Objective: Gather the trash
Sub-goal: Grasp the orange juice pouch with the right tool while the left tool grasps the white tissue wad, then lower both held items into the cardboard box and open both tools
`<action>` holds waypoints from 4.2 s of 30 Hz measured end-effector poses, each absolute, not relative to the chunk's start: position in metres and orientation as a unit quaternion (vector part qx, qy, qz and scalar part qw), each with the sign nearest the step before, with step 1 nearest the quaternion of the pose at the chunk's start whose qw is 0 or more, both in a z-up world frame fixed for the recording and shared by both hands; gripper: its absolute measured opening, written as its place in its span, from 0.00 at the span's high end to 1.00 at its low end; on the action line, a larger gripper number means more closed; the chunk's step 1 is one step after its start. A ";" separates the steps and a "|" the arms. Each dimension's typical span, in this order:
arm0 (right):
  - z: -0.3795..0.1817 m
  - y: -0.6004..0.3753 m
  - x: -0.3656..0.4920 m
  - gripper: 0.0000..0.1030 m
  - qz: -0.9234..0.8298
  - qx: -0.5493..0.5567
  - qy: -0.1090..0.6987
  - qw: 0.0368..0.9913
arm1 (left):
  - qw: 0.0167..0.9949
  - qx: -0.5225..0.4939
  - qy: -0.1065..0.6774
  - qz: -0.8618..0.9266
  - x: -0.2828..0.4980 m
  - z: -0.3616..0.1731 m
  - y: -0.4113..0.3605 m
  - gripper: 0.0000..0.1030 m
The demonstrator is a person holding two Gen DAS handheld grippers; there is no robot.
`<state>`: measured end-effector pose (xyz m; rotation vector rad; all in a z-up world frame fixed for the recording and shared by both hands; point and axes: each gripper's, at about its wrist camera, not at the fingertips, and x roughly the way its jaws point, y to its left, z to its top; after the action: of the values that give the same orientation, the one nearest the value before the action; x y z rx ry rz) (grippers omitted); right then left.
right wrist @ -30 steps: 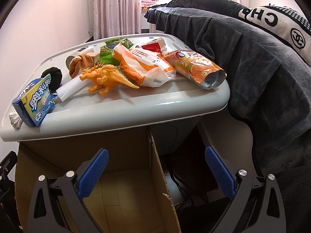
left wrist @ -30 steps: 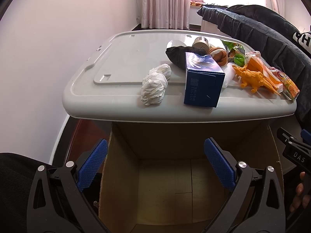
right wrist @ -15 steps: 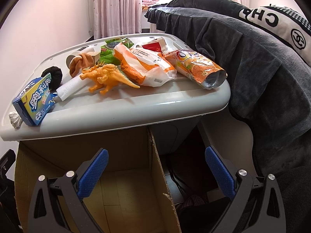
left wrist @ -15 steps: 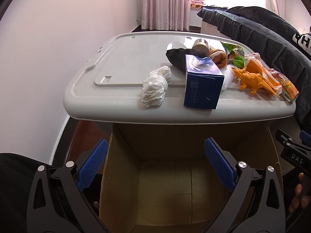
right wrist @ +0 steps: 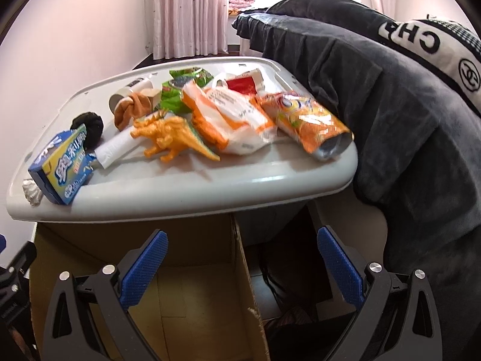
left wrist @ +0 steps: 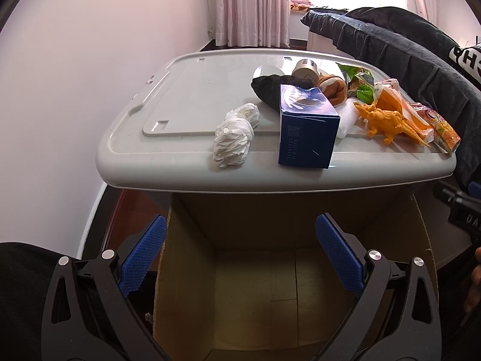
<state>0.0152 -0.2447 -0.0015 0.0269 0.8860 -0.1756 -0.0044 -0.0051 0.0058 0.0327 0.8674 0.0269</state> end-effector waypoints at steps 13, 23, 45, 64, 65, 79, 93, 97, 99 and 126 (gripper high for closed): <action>0.031 -0.300 0.069 0.05 -0.054 0.007 0.444 0.894 | 0.910 0.015 0.415 -0.001 -0.005 0.011 -0.014 0.06; 0.026 -0.376 0.138 0.05 -0.016 0.082 0.508 0.858 | 0.910 0.032 0.414 -0.011 -0.003 0.011 -0.024 0.06; -0.001 -0.355 0.194 0.68 0.014 0.038 0.547 0.836 | 0.905 -0.001 0.425 -0.009 0.010 0.022 -0.004 0.06; 0.038 -0.295 0.058 0.67 0.062 0.096 0.404 0.908 | 0.886 0.061 0.459 -0.010 0.106 0.005 0.018 0.06; 0.036 -0.297 0.053 0.67 0.062 0.097 0.405 0.907 | 0.886 0.058 0.459 -0.019 0.108 0.002 0.018 0.06; 0.028 -0.288 0.056 0.67 0.045 0.077 0.407 0.909 | 0.905 0.046 0.420 -0.058 0.093 -0.006 0.008 0.68; 0.048 -0.257 -0.010 0.67 0.086 0.084 0.381 0.917 | 0.918 -0.001 0.397 -0.015 0.012 0.056 0.019 0.68; 0.049 -0.236 -0.045 0.67 0.120 0.097 0.398 0.904 | 0.913 -0.007 0.406 -0.036 -0.025 0.058 0.008 0.68; 0.041 -0.224 -0.056 0.67 0.137 0.103 0.418 0.892 | 0.903 -0.009 0.426 -0.052 -0.038 0.049 -0.001 0.68; -0.028 -0.213 -0.041 0.23 0.090 0.097 0.506 0.852 | 0.855 0.014 0.517 -0.040 -0.025 -0.036 -0.020 0.13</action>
<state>-0.0411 -0.2127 -0.0278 0.2032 1.0659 0.1889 -0.0254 -0.0199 -0.0361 0.0294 1.0873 -0.0831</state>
